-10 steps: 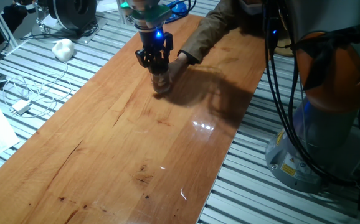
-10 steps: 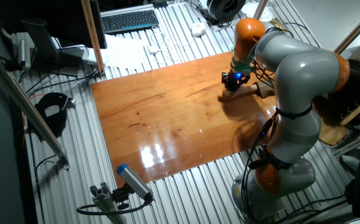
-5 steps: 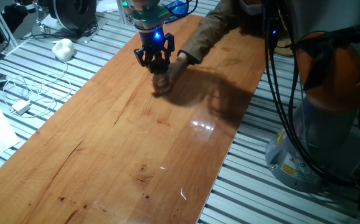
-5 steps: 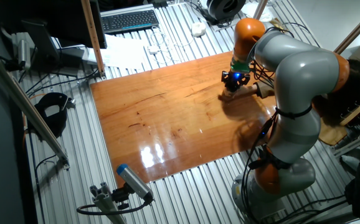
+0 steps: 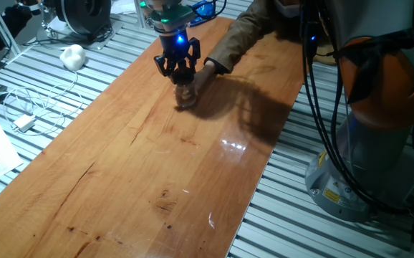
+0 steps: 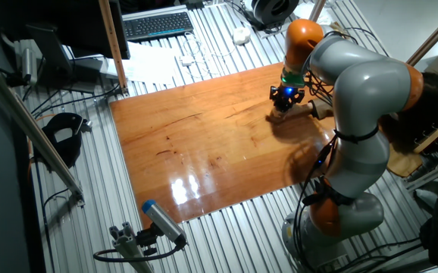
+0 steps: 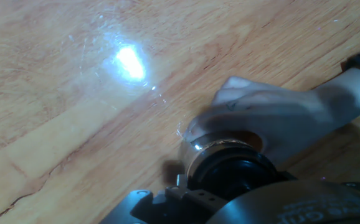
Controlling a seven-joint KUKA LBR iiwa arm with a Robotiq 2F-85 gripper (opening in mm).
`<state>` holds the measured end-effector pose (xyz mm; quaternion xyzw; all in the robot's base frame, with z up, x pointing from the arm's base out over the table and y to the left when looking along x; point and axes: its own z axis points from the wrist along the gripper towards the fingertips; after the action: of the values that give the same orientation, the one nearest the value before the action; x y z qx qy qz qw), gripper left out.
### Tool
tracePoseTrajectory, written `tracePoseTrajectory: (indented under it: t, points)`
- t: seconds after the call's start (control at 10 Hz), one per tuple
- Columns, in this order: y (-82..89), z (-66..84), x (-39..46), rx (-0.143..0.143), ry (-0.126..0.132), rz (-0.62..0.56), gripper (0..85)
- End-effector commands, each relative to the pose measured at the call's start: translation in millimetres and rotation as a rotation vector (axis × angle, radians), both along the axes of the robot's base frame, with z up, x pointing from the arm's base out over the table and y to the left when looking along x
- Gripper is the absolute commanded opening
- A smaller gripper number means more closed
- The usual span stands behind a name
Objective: Screw the lid onto the jar
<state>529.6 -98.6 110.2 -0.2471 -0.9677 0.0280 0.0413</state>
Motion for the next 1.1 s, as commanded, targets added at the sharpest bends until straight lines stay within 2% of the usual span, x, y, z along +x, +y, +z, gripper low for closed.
tracePoseTrajectory:
  t: [0.0, 0.1, 0.4, 0.5, 1.0]
  points:
    - [0.2, 0.4, 0.5, 0.0, -0.001, -0.001, 17.0]
    - [0.1, 0.4, 0.5, -0.002, -0.001, -0.004, 34.0]
    - [0.1, 0.5, 0.5, -0.006, -0.003, -0.013, 34.0]
    - [0.2, 0.4, 0.5, -0.006, -0.006, -0.016, 51.0]
    - [0.8, 0.0, 0.4, -0.007, -0.009, -0.021, 51.0]
